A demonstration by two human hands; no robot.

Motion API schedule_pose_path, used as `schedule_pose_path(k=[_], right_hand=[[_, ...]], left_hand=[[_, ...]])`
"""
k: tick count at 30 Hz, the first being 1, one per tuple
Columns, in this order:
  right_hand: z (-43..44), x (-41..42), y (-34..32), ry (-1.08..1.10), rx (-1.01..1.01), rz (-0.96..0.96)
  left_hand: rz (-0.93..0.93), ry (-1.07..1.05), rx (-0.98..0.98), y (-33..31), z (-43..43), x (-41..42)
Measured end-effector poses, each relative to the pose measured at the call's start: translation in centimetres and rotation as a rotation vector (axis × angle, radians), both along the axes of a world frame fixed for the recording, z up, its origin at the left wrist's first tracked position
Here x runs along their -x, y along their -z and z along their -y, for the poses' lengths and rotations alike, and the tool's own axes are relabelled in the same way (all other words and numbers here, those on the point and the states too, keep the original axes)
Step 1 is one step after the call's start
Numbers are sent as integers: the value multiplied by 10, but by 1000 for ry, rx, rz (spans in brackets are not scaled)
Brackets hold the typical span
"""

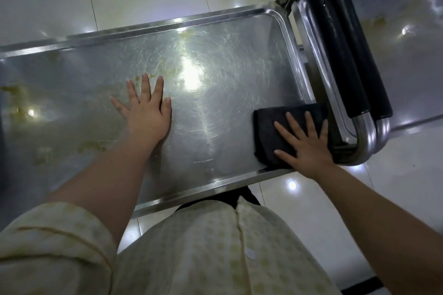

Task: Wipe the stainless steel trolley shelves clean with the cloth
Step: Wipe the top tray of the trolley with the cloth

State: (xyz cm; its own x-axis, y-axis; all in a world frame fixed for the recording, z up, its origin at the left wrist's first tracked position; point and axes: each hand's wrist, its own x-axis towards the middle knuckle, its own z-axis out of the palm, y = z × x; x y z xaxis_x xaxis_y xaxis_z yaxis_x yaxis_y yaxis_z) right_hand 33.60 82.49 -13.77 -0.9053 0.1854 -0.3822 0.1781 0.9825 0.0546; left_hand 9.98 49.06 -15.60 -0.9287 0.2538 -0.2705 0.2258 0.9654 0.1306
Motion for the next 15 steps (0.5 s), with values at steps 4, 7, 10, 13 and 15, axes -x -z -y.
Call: schedule_pose_path(k=[4,7,10,13,15], right_hand=[[31,7,-1,-7,33,18],[93,21,0,-245,134,-23],[143,49,3,-407,202,-67],[154,96,4,-280,181,-69],[147,133,6,-192,137,-49]], left_hand=[[7,-13,8,-1,1,0],[22,-15,3,-3,2,1],[16,-13,-17,-3,5,2],[26,-24,-51,-2,8,4],[30,-45,-62,-2,8,4]])
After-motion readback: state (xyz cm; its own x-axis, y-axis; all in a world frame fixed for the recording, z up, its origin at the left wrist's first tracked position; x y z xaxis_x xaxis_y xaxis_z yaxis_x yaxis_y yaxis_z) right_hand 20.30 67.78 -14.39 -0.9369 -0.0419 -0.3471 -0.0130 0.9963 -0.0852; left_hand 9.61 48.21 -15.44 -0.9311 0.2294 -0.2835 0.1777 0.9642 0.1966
